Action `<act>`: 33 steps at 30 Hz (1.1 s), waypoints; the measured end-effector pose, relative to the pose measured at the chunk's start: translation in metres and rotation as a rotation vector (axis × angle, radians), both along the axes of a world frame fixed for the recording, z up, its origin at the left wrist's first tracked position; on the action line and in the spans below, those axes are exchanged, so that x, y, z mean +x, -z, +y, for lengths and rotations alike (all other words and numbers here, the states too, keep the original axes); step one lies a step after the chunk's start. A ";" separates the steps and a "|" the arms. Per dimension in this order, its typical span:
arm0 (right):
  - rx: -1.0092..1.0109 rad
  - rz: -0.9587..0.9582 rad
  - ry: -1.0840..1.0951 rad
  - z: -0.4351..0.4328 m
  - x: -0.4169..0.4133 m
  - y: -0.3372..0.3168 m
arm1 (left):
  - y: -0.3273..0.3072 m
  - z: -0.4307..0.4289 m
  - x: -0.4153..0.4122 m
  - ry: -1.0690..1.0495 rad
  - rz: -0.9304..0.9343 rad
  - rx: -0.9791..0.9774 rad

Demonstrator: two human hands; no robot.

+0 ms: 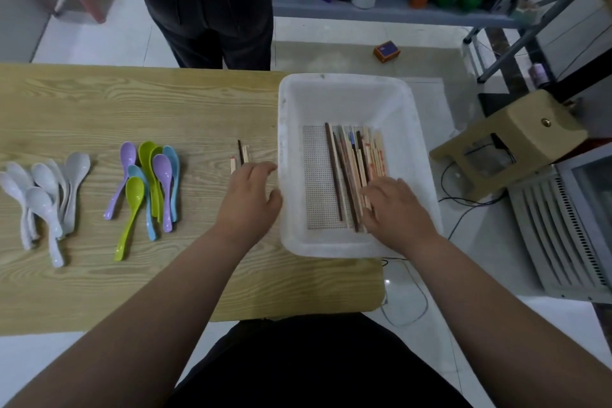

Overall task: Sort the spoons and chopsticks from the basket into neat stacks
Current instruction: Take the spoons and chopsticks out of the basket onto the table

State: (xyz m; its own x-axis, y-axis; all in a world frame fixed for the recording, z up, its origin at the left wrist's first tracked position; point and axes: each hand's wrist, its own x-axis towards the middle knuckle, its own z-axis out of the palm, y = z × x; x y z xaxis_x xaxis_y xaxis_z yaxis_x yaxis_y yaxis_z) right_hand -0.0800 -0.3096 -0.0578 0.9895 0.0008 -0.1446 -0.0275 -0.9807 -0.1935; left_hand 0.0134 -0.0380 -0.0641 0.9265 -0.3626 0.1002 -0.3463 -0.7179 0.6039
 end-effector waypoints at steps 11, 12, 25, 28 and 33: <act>0.041 -0.040 0.022 -0.077 -0.013 0.023 | 0.028 -0.149 0.004 -0.012 0.649 0.315; 0.053 -0.047 0.021 -0.077 -0.013 0.025 | 0.034 -0.157 0.008 -0.056 0.682 0.338; 0.083 -0.031 -0.041 -0.084 -0.012 0.034 | 0.064 -0.199 0.020 -0.328 0.688 0.370; 0.088 -0.053 -0.049 -0.084 -0.011 0.033 | 0.064 -0.199 0.019 -0.333 0.669 0.404; 0.096 -0.046 -0.058 -0.085 -0.012 0.034 | 0.067 -0.197 0.018 -0.346 0.689 0.361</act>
State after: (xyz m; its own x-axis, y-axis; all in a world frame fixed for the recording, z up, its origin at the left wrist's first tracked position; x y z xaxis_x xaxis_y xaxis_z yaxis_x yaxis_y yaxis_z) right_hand -0.0917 -0.3943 -0.0918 0.9930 0.0696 -0.0954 0.0396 -0.9572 -0.2867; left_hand 0.0317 -0.2348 -0.1316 0.8024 0.0508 -0.5946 0.2892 -0.9046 0.3130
